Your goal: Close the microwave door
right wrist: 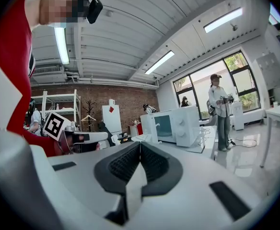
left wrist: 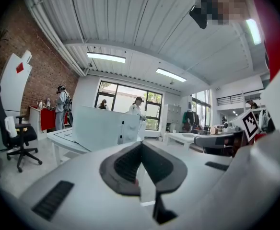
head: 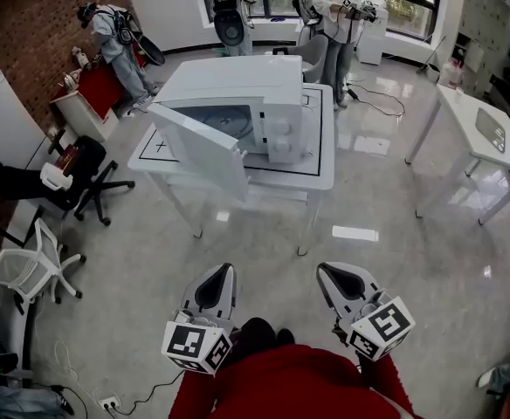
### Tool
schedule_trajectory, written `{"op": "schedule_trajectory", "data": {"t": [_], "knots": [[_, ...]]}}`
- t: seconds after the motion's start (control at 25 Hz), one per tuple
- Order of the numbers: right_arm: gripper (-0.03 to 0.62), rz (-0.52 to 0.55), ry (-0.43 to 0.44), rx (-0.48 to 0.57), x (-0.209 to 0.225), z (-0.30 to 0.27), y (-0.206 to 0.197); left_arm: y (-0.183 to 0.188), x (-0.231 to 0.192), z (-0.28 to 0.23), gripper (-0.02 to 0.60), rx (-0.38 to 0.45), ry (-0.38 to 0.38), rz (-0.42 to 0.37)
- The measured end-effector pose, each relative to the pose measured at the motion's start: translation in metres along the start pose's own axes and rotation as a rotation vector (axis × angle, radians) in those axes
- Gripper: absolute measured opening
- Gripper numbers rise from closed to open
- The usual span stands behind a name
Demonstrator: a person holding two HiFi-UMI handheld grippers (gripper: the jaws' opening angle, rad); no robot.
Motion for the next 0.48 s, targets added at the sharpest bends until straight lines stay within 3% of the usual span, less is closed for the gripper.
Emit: {"op": "schedule_trajectory", "data": {"t": [0.48], "knots": [[0.014, -0.036, -0.023, -0.008, 0.024, -0.010, 0.002, 0.003, -0.023, -0.030, 0.012, -0.052, 0.074, -0.020]]}}
Point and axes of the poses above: the fingertips, and each gripper's own axes: z backward along the fingers, x to its right, y out of its top, the point moved 8 cm from there along z, backward along the fingers, and after that the axes turned 8 degrees about -z, right-handed, at the moved point
